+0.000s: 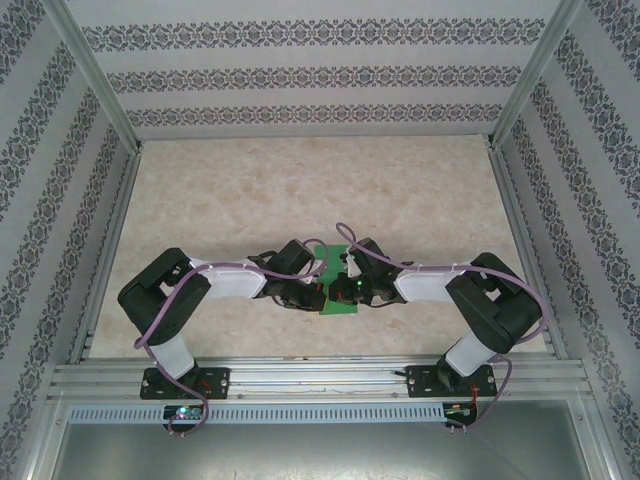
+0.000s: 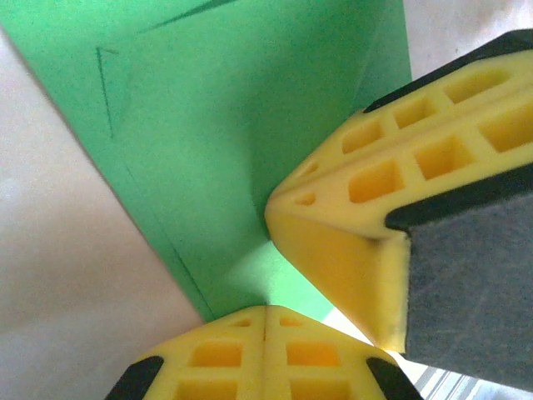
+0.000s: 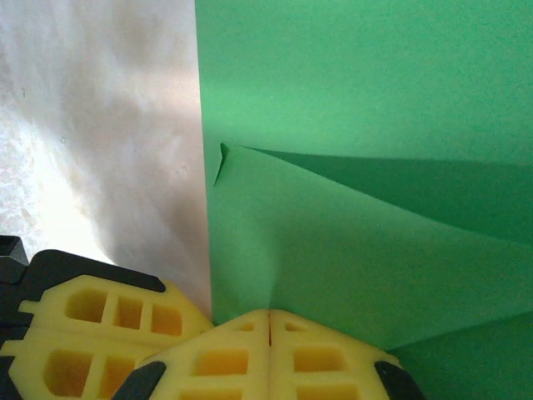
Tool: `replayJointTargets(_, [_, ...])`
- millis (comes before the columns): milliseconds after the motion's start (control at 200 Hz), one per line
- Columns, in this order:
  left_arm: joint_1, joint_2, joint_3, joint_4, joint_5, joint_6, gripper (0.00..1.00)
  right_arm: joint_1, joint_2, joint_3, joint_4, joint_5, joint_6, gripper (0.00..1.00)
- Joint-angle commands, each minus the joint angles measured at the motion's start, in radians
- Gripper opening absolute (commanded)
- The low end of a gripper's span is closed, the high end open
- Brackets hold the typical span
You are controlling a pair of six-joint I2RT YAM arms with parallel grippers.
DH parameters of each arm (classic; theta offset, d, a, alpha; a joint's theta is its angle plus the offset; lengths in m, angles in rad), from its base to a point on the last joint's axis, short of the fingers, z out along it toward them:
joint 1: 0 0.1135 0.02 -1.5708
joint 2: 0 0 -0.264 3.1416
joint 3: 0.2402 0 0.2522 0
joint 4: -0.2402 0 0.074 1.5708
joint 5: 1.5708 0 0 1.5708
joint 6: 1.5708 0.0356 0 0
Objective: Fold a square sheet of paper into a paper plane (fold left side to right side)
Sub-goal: Fold the triangle a second time at the center of the table.
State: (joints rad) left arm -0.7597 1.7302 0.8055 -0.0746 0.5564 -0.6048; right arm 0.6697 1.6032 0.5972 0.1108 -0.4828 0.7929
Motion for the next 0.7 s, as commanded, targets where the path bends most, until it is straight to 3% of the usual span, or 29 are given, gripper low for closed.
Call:
replayJointTargets(0, [-0.012, 0.065, -0.024, -0.123, -0.131, -0.005, 0.00, -0.013, 0.028, -0.027, -0.019, 0.037, -0.038, 0.00])
replayJointTargets(694, [-0.013, 0.072, -0.026, -0.140, -0.135, -0.013, 0.00, -0.131, 0.026, 0.013, -0.057, 0.010, -0.103, 0.00])
